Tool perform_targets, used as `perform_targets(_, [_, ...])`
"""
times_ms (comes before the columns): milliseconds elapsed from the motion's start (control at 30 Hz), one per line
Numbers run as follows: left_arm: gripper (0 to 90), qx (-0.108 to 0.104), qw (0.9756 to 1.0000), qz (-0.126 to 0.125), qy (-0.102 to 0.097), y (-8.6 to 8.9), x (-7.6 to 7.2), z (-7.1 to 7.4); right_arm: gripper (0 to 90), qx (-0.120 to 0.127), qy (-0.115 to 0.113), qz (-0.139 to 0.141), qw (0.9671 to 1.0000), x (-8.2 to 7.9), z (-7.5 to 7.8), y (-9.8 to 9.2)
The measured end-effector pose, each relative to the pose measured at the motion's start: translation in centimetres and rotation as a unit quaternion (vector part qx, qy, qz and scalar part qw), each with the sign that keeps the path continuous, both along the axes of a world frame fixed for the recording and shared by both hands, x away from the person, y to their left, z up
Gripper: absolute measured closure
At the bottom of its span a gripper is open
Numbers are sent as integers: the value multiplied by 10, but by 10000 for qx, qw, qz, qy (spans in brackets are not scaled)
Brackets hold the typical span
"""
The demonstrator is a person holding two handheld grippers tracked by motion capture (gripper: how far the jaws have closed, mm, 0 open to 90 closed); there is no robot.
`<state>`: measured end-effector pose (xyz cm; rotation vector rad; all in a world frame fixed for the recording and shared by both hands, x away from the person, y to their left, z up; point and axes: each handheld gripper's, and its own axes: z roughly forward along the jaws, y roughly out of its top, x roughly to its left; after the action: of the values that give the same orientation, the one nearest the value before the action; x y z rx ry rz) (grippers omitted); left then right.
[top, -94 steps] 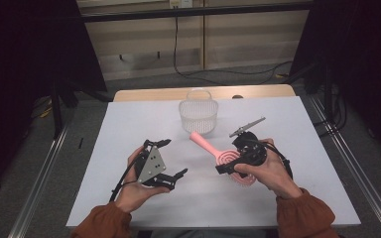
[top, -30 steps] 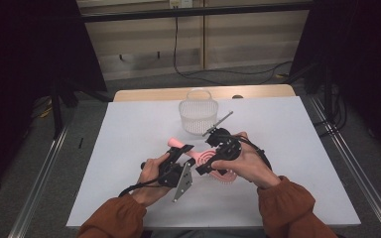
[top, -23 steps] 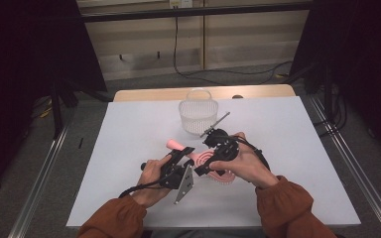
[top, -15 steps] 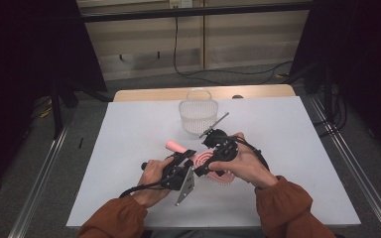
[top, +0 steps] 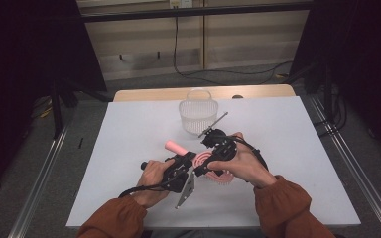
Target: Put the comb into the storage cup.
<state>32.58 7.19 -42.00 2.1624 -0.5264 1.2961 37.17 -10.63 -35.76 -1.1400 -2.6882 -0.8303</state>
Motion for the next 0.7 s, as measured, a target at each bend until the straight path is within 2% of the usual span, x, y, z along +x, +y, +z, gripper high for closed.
perform_targets(200, [776, 71, 10000, 24, -8, -1, 0, -2, 209, -3, 78, 9, 10000, 2, -3, 1])
perform_targets(300, [780, 10, 10000, 42, 57, 0, 0, -4, 207, -37, 150, -7, 9999, 4, -3, 2])
perform_targets(333, [783, 6, 10000, 54, 18, 0, 0, -4, 205, -11, 193, -5, 9998, 5, -3, 1])
perform_targets(400, [790, -113, 9998, 61, 159, 0, 1, -4, 195, 86, 266, -61, 9996, 7, -2, -1])
perform_targets(433, [793, -136, 9998, 56, 164, 1, 2, -3, 191, 103, 251, -80, 9996, 7, -2, -2])
perform_targets(500, [801, -168, 9993, 100, 312, 1, 1, -3, 188, 163, 262, -169, 9994, 8, 0, -4])
perform_targets(700, [810, -239, 9987, 197, 403, 0, 2, -3, 148, 168, 358, -164, 9991, 9, 3, -5])
